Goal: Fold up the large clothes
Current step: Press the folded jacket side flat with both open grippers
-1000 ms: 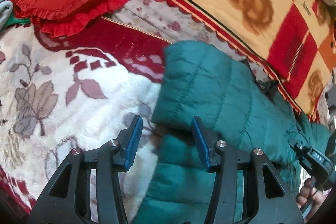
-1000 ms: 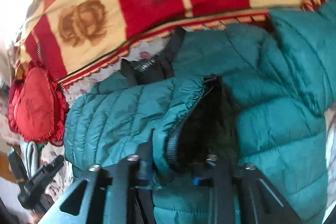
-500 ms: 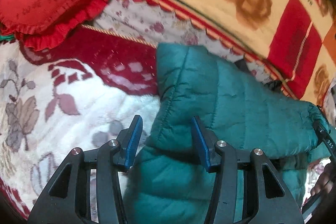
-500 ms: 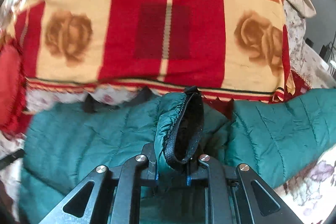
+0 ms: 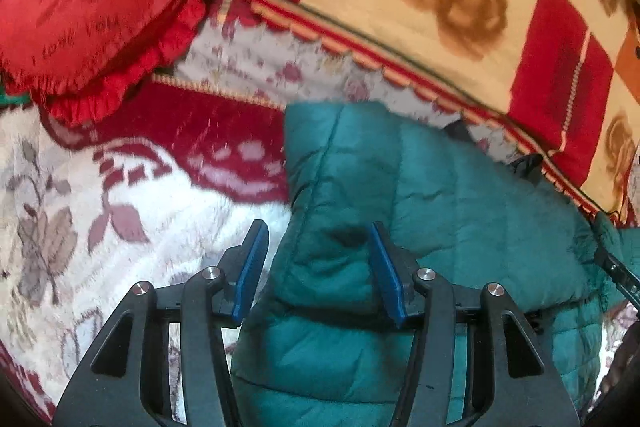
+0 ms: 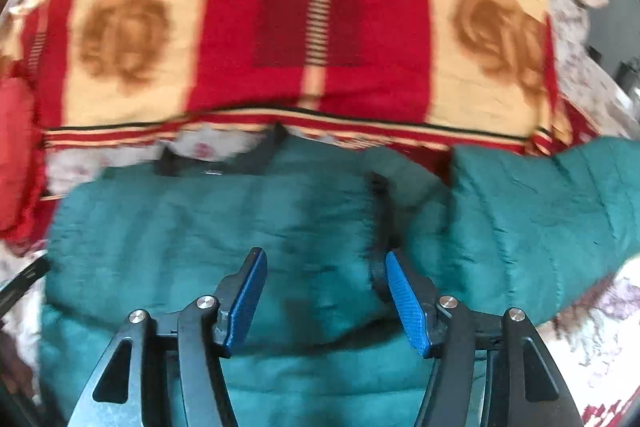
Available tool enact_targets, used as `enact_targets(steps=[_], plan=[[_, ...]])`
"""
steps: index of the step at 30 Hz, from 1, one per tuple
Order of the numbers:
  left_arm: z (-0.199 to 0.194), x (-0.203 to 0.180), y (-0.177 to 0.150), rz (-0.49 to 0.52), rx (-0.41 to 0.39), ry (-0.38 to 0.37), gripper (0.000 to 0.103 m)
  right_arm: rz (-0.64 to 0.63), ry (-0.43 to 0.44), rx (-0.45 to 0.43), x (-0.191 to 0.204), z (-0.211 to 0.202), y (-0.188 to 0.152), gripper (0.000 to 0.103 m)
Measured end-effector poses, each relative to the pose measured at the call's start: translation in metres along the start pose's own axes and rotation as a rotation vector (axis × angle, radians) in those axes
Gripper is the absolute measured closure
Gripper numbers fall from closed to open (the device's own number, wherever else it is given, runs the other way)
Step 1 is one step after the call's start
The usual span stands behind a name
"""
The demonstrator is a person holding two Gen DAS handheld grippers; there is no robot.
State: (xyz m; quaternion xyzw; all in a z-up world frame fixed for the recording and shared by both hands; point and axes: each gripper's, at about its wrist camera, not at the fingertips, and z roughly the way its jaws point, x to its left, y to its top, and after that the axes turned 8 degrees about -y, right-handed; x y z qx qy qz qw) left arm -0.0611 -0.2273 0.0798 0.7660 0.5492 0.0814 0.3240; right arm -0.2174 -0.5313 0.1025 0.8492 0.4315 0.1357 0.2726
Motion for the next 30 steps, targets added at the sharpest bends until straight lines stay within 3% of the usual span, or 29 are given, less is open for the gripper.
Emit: enact_targets(steps=[4, 9, 14, 18, 22, 28, 30], plan=[[0.002, -0.015, 0.008, 0.046, -0.010, 0.005, 0.052, -0.049, 0.092, -0.008, 0.035, -0.007, 0.004, 0.040], [0.022, -0.023, 0.008, 0.054, 0.013, 0.016, 0.052, -0.136, 0.076, -0.032, 0.068, 0.014, 0.003, 0.040], [0.037, -0.027, 0.001, 0.084, 0.009, 0.043, 0.045, -0.109, 0.017, 0.002, 0.063, 0.050, 0.002, 0.040], [0.045, -0.026, -0.001, 0.078, 0.002, 0.047, 0.037, -0.061, 0.023, 0.005, 0.054, 0.064, -0.002, 0.037], [0.049, -0.027, -0.003, 0.071, -0.010, 0.061, 0.031, -0.089, -0.016, -0.008, 0.062, 0.067, -0.004, 0.034], [0.053, -0.031, -0.003, 0.093, -0.001, 0.062, 0.023, -0.062, 0.021, 0.012, 0.053, 0.056, 0.001, 0.033], [0.054, -0.030, -0.003, 0.085, 0.002, 0.061, 0.021, -0.041, 0.023, 0.001, 0.047, 0.046, -0.004, 0.027]])
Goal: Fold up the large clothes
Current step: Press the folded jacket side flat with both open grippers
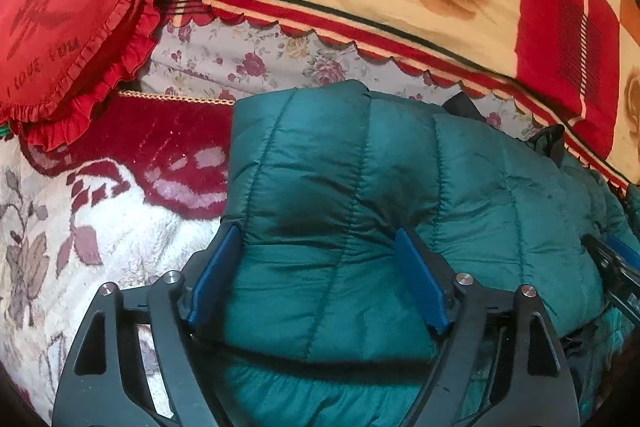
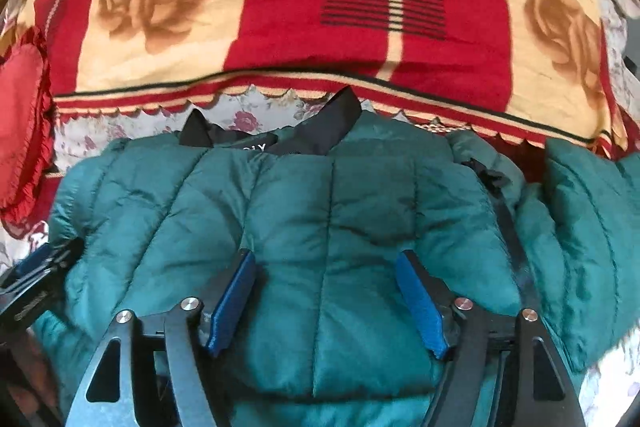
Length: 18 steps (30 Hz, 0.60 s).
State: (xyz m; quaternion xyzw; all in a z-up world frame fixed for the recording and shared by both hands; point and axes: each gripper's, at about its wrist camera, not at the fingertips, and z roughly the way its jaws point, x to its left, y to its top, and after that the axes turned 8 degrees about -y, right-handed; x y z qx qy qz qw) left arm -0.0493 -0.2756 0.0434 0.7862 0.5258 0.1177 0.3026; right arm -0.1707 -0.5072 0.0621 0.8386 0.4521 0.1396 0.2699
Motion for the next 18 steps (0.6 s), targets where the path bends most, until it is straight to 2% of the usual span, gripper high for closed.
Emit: enact_targets(steps=[1, 9, 18], plan=[[0.001, 0.001, 0.000, -0.004, 0.000, 0.001, 0.019, 0.002, -0.007, -0.005, 0.000, -0.002, -0.002, 0.023], [0.004, 0.012, -0.001, -0.065, 0.009, -0.014, 0.007, 0.000, -0.024, -0.011, 0.000, 0.008, -0.012, 0.021], [0.006, 0.020, -0.003, -0.110, 0.012, -0.047, 0.006, 0.002, -0.031, -0.005, 0.001, 0.010, -0.010, 0.020]])
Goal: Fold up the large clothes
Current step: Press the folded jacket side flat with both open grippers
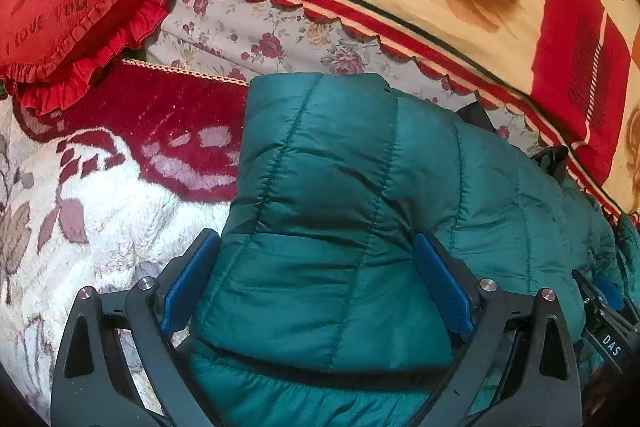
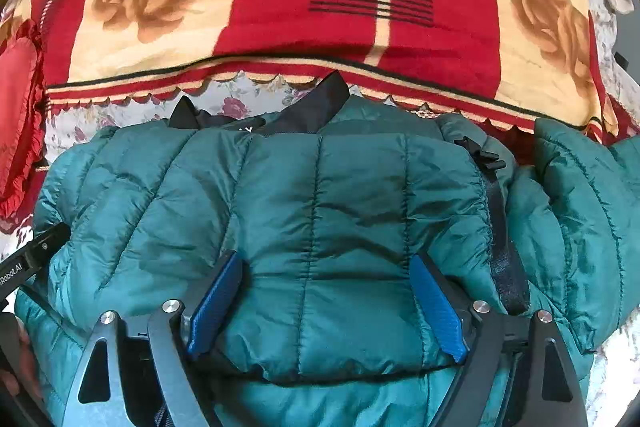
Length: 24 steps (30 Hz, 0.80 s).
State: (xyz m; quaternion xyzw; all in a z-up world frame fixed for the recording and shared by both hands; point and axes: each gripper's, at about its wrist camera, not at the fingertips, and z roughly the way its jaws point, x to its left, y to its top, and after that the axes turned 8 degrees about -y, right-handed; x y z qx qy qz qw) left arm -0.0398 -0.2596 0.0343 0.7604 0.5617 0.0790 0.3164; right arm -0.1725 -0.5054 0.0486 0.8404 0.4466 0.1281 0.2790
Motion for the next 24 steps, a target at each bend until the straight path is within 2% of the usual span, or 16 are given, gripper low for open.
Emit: enact_targets(steps=[5, 8, 14, 19, 24], plan=[[0.001, 0.004, -0.001, -0.017, 0.000, -0.017, 0.006, 0.093, 0.047, -0.018, -0.022, -0.020, -0.004, 0.020], [0.000, 0.004, -0.001, -0.017, -0.001, -0.016, 0.006, 0.067, -0.002, -0.003, -0.022, -0.022, -0.008, 0.020], [-0.005, 0.004, -0.003, -0.019, -0.009, -0.019, 0.006, 0.023, -0.038, 0.021, -0.013, -0.006, -0.012, 0.019], [-0.034, -0.001, -0.011, 0.010, 0.007, -0.038, 0.006, 0.031, -0.007, 0.029, -0.023, -0.022, -0.013, 0.019], [-0.072, -0.015, -0.018, 0.046, -0.056, -0.058, 0.006, 0.024, -0.010, -0.004, -0.046, -0.048, -0.027, 0.019]])
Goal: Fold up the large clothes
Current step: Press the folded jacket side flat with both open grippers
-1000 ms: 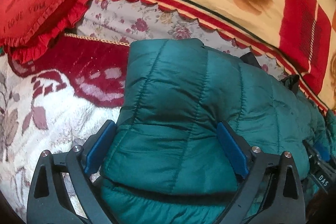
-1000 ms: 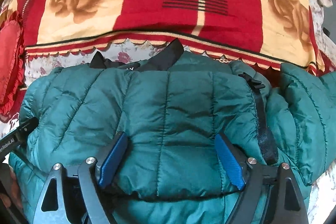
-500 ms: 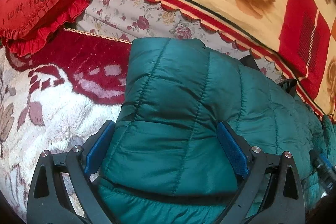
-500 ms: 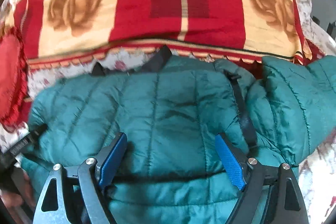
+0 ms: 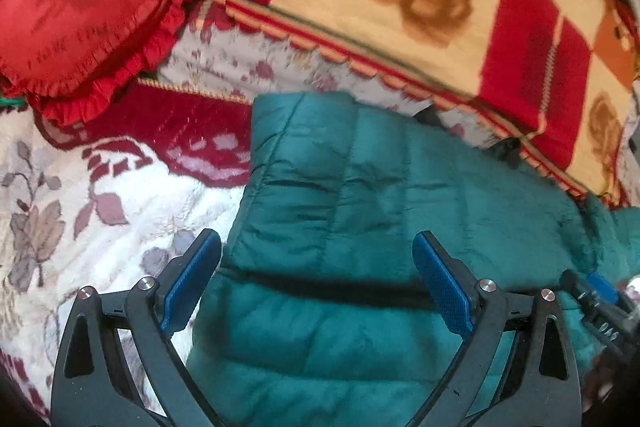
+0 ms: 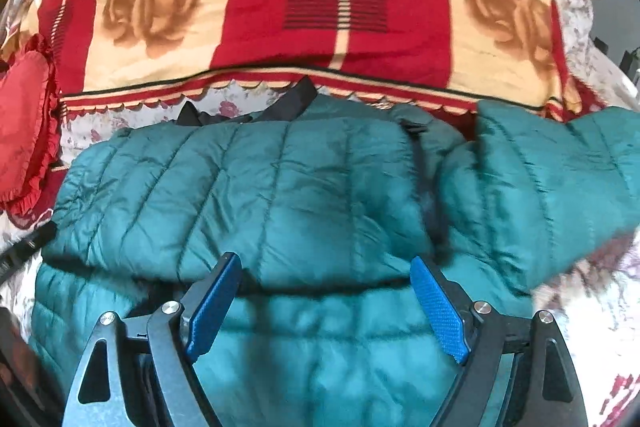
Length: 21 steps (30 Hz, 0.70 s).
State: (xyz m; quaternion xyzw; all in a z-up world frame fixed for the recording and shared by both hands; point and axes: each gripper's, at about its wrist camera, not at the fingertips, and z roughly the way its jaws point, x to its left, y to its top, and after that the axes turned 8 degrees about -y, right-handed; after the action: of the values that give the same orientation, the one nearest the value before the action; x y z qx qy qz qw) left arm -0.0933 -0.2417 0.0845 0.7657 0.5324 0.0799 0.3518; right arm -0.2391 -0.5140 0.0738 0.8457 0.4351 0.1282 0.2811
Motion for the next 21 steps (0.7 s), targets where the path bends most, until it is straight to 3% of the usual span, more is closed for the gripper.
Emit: enact_targets(steps=[3, 7, 14, 21], plan=[[-0.015, -0.014, 0.001, -0.001, -0.050, -0.055, 0.006, -0.011, -0.005, 0.000, -0.009, -0.007, -0.007, 0.019], [-0.001, -0.041, -0.004, 0.063, -0.013, -0.077, 0.006, -0.021, -0.031, -0.010, -0.017, -0.014, -0.014, 0.019], [0.048, -0.046, -0.022, 0.107, 0.098, -0.014, 0.006, -0.001, -0.017, -0.041, -0.039, -0.033, -0.018, 0.019], [0.048, -0.045, -0.029, 0.124, 0.071, -0.012, 0.005, 0.059, -0.049, -0.069, -0.077, -0.044, -0.013, 0.019]])
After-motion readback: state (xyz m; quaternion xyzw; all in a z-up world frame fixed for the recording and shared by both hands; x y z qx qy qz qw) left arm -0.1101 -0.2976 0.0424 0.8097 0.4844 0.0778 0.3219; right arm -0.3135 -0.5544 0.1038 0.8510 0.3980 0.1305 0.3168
